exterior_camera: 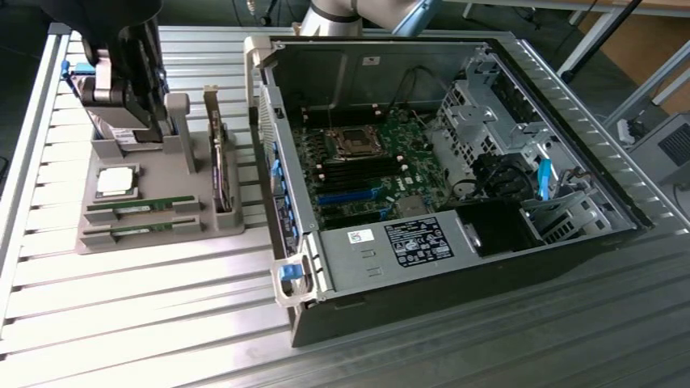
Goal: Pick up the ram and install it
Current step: 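Pick up the ram and move it above insertion slot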
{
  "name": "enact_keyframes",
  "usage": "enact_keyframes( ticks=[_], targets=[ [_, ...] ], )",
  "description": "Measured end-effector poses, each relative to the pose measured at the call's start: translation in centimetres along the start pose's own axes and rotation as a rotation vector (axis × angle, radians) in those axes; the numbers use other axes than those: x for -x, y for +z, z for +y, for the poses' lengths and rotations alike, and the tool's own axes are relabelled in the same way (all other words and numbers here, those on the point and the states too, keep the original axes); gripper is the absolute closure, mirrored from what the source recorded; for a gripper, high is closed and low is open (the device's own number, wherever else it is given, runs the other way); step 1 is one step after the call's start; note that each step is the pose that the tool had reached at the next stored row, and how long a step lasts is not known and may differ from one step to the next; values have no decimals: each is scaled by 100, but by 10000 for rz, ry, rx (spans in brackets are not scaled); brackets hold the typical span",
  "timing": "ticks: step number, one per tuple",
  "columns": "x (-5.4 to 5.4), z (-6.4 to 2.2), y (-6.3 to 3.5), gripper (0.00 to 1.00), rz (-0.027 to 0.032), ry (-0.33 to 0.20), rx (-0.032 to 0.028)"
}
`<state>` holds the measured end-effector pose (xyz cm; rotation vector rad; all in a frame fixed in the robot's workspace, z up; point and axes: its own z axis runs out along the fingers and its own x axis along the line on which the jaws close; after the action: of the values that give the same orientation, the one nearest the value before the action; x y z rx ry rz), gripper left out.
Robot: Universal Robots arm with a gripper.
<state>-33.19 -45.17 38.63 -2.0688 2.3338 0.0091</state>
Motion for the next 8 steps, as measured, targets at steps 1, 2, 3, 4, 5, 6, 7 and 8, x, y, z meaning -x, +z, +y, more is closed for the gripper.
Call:
enact_keyframes(
  ticks=[1, 2, 3, 4, 5, 6, 7, 8],
  targets=[
    [-1, 9, 6, 65, 0, -1, 0],
    [-4, 25, 18, 65, -2, 0, 0],
    [-5, 28, 22, 65, 0, -1, 1],
    [-5, 30, 30, 65, -1, 0, 1],
    [-5, 32, 41, 65, -1, -1, 1],
    [-5, 34, 54, 65, -1, 0, 1],
    [-6, 35, 61, 65, 0, 0, 2],
    [-6, 35, 66, 65, 0, 0, 2]
  ],
)
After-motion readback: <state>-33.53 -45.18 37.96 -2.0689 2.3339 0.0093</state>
